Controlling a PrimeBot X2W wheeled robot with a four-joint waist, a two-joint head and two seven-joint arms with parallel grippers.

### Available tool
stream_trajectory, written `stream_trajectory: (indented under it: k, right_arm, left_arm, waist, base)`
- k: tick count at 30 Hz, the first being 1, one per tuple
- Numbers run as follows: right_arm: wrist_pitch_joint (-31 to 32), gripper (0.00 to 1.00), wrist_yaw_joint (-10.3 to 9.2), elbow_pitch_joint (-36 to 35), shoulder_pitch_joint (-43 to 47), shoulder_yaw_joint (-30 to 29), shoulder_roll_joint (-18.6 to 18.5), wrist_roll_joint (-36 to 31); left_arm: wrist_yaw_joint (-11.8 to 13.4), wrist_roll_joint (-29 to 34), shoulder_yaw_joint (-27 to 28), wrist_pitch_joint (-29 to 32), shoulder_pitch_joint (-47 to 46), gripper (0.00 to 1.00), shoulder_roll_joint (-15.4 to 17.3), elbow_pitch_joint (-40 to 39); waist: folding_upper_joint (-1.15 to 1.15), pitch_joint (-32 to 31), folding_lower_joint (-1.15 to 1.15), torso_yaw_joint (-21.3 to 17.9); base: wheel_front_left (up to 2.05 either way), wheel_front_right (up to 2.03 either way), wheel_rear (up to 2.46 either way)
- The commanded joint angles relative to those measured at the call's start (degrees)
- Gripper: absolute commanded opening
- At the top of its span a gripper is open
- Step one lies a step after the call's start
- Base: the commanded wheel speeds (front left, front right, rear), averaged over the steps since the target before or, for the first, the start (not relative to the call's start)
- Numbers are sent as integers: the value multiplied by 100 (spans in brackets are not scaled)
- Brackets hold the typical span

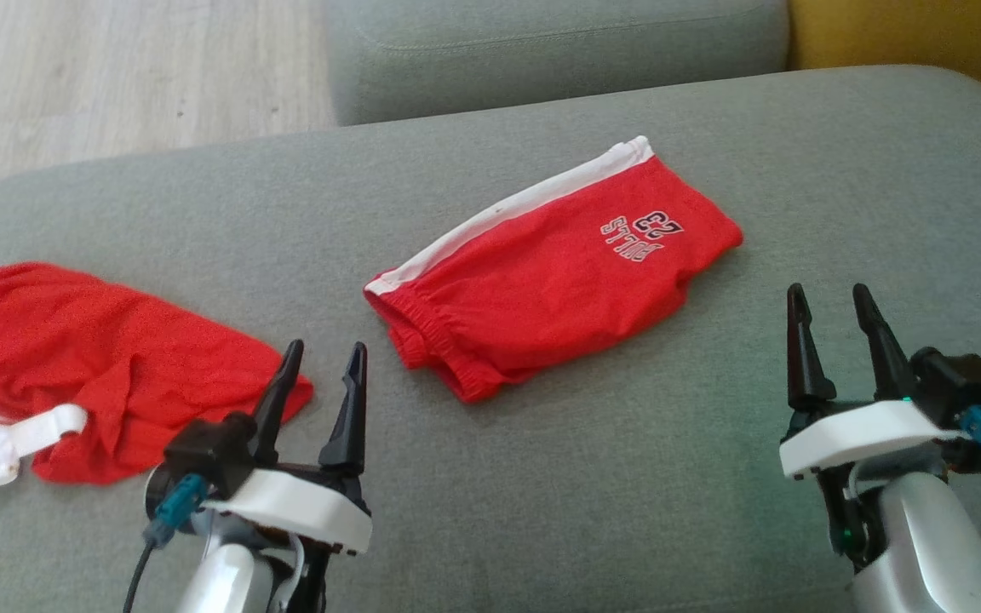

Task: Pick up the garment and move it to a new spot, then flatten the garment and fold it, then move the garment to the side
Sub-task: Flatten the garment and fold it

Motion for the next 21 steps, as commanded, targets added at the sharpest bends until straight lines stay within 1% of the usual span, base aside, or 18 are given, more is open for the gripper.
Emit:
stream_trajectory:
  k: [1,5,7,11,12,14,15,16,21]
  right_arm:
    - [28,100,37,-238,-131,137,48,77]
    - [275,100,37,-146,-207,70,49,548]
    - [447,100,37,12,-330,13,50,797]
    - [873,100,37,490,-749,-199,50,1661]
    - [873,100,37,490,-749,-199,50,1661]
    - [1133,100,37,945,-1148,-423,50,2289]
    - [1196,100,37,1111,-1283,-500,50,2480]
    - [1196,100,37,1111,-1283,-500,50,2480]
    - [1471,100,37,1958,-1894,-821,51,3056]
  left_arm:
    - [-59,70,213,-70,-192,100,-14,-201]
    - [-125,88,155,-70,-287,100,-21,-231]
    - [-127,75,105,-70,-363,100,-22,-247]
    - [-130,56,0,-70,-491,100,-23,-254]
    - [-130,56,0,-70,-491,100,-23,-254]
    - [-148,12,-84,-70,-573,100,-24,-290]
    - [-152,-5,-109,-70,-590,100,-24,-282]
    - [-152,-5,-109,-70,-590,100,-24,-282]
    - [-113,-62,-181,-70,-695,100,-24,-296]
  waist:
    - [0,42,0,60]
    - [0,222,0,229]
    - [0,336,0,336]
    - [0,592,0,577]
    - [0,592,0,577]
    - [0,771,0,780]
    - [0,814,0,841]
    - [0,814,0,841]
    - [0,1011,0,1115]
  base:
    - [0,0,0]
    - [0,0,0]
    - [0,0,0]
    - [0,0,0]
    - [0,0,0]
    - [0,0,0]
    - [0,0,0]
    - [0,0,0]
    - [0,0,0]
